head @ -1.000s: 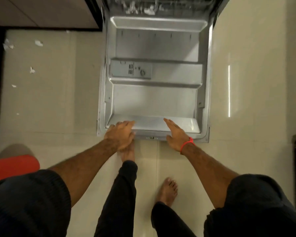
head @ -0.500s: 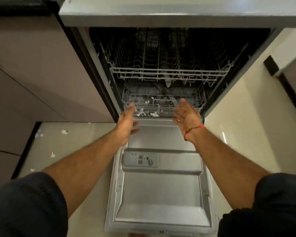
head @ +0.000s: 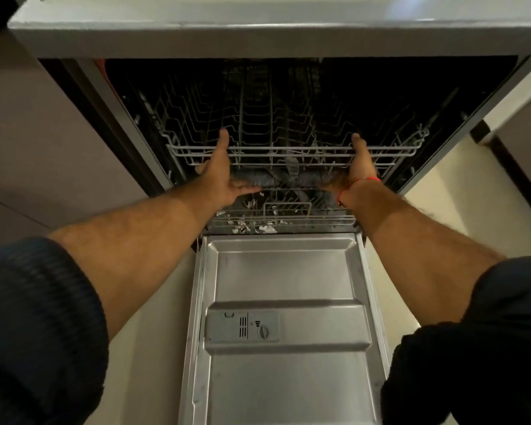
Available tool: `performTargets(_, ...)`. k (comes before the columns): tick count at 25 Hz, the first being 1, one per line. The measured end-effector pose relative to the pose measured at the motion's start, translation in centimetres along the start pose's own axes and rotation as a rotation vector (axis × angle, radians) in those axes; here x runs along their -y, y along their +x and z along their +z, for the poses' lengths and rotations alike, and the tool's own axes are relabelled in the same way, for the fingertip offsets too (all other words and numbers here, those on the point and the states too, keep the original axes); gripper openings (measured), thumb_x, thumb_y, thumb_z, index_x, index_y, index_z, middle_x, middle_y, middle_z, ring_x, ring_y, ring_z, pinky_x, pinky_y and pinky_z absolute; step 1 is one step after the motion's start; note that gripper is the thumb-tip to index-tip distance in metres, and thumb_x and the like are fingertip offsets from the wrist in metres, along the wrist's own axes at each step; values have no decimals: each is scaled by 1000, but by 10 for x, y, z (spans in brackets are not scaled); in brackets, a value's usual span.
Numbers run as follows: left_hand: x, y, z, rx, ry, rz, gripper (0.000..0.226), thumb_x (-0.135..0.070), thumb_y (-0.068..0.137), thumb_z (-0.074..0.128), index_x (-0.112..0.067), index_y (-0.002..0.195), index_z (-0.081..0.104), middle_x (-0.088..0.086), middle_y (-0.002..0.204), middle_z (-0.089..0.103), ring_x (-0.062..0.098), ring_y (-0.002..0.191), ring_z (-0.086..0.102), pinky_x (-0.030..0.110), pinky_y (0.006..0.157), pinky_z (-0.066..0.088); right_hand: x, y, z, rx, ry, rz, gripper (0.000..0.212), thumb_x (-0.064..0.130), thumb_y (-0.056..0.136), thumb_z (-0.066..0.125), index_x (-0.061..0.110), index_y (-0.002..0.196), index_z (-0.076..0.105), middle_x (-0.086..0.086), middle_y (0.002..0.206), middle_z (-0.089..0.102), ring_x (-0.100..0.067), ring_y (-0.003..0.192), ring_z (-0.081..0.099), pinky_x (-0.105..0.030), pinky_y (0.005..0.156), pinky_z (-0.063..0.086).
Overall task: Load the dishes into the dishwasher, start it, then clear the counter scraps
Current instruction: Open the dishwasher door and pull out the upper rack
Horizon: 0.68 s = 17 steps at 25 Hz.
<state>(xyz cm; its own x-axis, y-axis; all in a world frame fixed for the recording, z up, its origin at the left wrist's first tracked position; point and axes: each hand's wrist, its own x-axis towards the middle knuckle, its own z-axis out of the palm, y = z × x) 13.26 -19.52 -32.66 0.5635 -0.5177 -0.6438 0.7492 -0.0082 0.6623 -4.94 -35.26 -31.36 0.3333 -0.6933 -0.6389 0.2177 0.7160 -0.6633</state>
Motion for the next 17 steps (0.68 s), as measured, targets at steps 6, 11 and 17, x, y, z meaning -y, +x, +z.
performTargets(6, 5, 7, 2, -22, -98, 62, 58, -27, 97, 64, -17, 146, 34, 24, 131, 46, 45, 94, 70, 53, 63, 61, -5, 10, -9, 8, -89, -30, 89, 50, 56, 82, 20, 133, 47, -19, 123, 63, -44, 88, 71, -68, 64, 52)
performTargets(11, 26, -12, -9, -19, -142, 128, 51, -23, 97, 63, 0, 138, 43, 34, 128, 60, 40, 89, 75, 49, 63, 61, -15, -22, -24, 103, 87, -56, 50, 20, 82, 72, 13, 119, 40, -23, 114, 57, -44, 95, 65, -66, 78, 54)
performTargets(17, 78, -67, -32, -8, -79, 169, 53, -28, 98, 60, 5, 136, 44, 31, 118, 68, 37, 101, 74, 45, 71, 62, -38, -64, -66, 59, 171, -103, 56, 12, 78, 71, 19, 117, 31, -22, 117, 54, -43, 107, 64, -59, 77, 58)
